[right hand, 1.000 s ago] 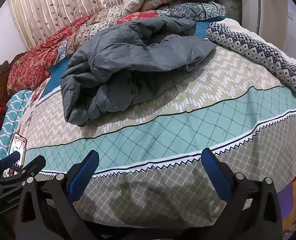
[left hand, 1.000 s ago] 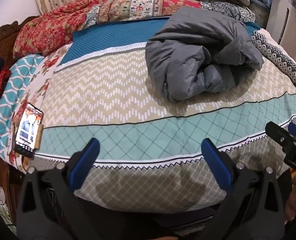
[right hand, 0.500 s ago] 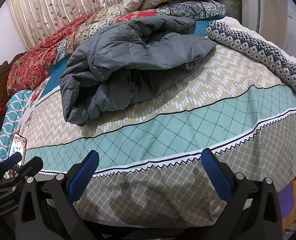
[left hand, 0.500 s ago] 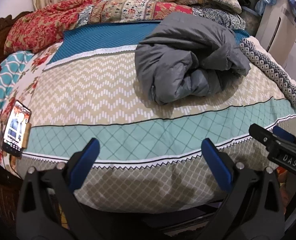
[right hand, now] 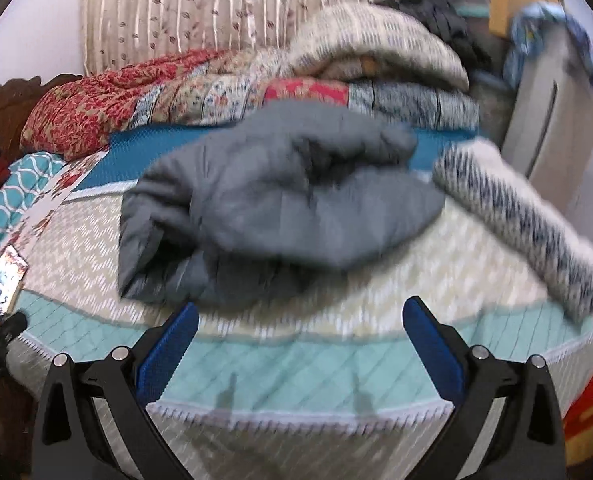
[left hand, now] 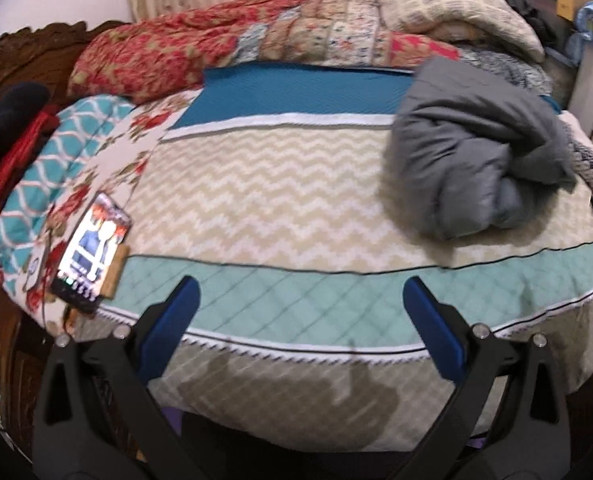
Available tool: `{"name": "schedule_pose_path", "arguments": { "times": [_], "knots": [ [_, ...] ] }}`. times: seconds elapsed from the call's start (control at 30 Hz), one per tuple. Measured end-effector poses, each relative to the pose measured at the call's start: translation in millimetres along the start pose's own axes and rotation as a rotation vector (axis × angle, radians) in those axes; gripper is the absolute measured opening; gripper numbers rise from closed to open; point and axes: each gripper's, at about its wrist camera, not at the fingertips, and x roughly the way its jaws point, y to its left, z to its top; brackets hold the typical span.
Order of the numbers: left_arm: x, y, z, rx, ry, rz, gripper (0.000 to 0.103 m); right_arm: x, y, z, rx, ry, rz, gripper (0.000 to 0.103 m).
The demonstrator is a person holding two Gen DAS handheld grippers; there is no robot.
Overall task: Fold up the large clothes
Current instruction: 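Move both grippers toward the crumpled grey puffer jacket on the bed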
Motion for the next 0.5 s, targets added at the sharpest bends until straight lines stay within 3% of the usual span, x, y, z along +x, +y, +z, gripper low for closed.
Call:
{"name": "schedule_pose_path", "arguments": {
  "times": [0.2, 0.23, 0.27, 0.3, 0.37, 0.5],
  "knots": [
    [7.7, 6.5, -7.5, 0.011, 0.047, -0.014, 0.098, 57.9, 17.9, 37.0, -0.046, 0.038, -0.010, 0.065],
    [8.4, 4.1, -7.5, 0.020, 0.052, -0.022, 0.098, 68.0, 18.7, 42.9, -0.048, 0.048, 0.003, 0.070],
    [9.1, 1.6, -7.3, 0.029, 0.055, -0.029, 0.098, 77.9, 19.4, 50.7, -0.064, 0.064, 0.049, 0.105],
    [8.2, -1.3, -6.8, 0.043, 0.051, -0.035, 0.098, 83.7, 19.3, 55.0, -0.064, 0.092, 0.075, 0.123],
    [4.8, -9.6, -8.0, 0.076, 0.033, -0.041, 0.098, 79.6, 7.6, 70.6, 0.018, 0.083, 0.124, 0.129],
    [-0.9, -31.5, -5.4, 0.141, -0.022, -0.094, 0.098, 21.2, -0.7, 119.4, 0.020, -0.069, 0.167, 0.129]
  ]
}}
